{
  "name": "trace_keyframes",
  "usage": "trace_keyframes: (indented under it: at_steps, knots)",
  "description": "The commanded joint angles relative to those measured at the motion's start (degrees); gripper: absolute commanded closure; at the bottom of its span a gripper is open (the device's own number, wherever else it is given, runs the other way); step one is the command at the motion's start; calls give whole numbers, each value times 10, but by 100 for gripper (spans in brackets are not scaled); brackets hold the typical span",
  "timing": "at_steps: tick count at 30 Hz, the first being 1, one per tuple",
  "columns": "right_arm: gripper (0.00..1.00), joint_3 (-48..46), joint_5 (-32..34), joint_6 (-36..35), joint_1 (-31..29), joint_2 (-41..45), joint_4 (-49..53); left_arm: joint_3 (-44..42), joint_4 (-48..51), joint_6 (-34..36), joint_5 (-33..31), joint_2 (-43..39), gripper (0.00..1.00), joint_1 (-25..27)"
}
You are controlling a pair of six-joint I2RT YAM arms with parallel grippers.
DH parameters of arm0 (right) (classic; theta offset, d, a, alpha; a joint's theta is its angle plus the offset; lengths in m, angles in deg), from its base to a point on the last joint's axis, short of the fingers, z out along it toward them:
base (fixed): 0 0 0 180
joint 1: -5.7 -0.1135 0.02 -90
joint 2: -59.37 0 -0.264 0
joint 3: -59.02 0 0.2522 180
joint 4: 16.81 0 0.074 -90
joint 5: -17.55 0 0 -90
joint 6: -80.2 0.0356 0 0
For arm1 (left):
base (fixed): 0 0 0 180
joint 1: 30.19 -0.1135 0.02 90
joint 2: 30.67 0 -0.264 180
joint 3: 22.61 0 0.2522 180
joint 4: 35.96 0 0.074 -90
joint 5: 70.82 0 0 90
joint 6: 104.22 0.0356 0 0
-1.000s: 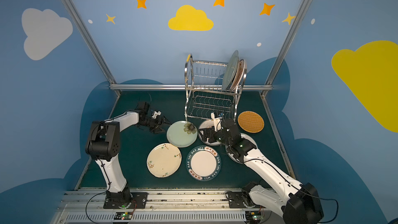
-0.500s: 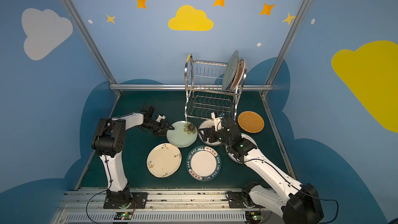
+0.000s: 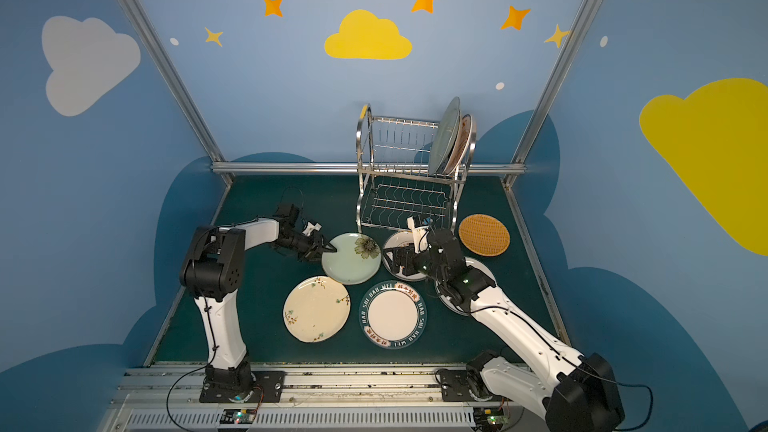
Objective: Load the plates into the dish rack
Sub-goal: 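Grasp the mint sunflower plate rim with left gripper and tilt it up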
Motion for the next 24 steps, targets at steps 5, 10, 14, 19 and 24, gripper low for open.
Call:
trace_keyframes:
  at_steps: [5, 10, 14, 19, 24]
  knots:
    - [8, -1, -4, 2, 2, 0, -12, -5, -15, -6, 11, 17, 62, 5]
    - [8, -1, -2, 3, 2, -2, -12, -7, -19, -7, 16, 18, 68, 9]
    - [8, 0, -2, 3, 2, -2, -9, -7, -19, -5, 19, 22, 76, 9]
    - [8, 2, -1, 3, 1, -4, -9, -9, -22, -9, 25, 18, 82, 9]
    - [8, 4, -1, 3, 1, -6, -3, -14, -30, -16, 36, 8, 90, 8]
